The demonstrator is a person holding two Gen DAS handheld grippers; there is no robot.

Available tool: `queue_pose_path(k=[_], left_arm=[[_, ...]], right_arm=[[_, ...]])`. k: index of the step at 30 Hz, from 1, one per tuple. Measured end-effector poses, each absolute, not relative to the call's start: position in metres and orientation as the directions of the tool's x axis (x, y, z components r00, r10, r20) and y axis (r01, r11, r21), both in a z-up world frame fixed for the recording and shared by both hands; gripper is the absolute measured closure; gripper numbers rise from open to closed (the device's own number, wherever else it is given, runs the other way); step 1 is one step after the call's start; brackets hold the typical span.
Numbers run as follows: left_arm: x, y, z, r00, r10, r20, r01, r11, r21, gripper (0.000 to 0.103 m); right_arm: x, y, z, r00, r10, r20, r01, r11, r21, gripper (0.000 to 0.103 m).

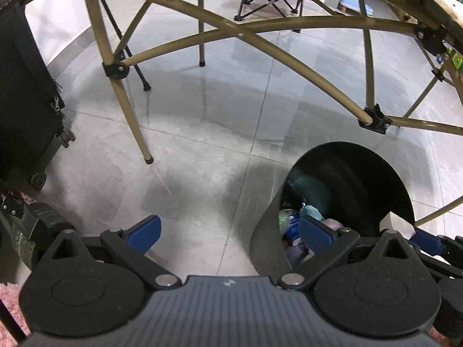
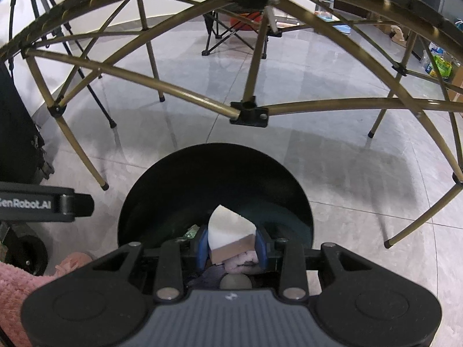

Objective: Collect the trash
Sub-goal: 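Open the right tool over the bin to drop the white foam wedge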

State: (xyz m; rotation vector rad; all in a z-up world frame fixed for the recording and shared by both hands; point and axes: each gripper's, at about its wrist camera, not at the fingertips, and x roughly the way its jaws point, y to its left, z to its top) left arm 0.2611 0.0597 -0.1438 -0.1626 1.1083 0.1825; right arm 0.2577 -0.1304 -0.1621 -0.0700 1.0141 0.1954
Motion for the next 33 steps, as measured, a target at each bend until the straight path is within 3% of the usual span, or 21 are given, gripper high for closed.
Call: queue_pose_path(k=[17, 23, 26, 29, 33], left_arm=[[0.257, 0.077, -0.146, 0.431, 0.077, -0.899, -0.251, 0.967, -0.038, 0.0], [0.256, 0.077, -0.146, 0.431, 0.076, -0.899, -0.251, 0.967, -0.038, 0.0], [0.256, 0.077, -0.146, 0.431, 0.076, -0.899, -0.251, 0.967, -0.038, 0.0], [0.256, 0.077, -0.146, 0.432, 0.076, -0.899, -0.251, 0.967, -0.039, 0.0], [0.256, 0.077, -0.146, 0.432, 0.075, -0.899, -0.249, 0.968, -0.04, 0.0]], right_arm=[[0.267, -0.108, -0.181, 0.474, 0.103, -0.874, -0.212, 0.977, 0.0, 0.071], [0.268, -0.109, -0.182, 0.461, 0.119, -0.879, -0.219, 0.976, 0.018, 0.066], [0.269, -0.11, -0.184, 0.449, 0.115, -0.886, -0.205, 0.978, 0.023, 0.053], [0.272, -0.113, -0.185, 0.445, 0.101, -0.89, -0.174, 0.984, 0.025, 0.019], [0.275, -0.118, -0.188, 0.444, 0.089, -0.892, -0.149, 0.988, 0.024, 0.005]])
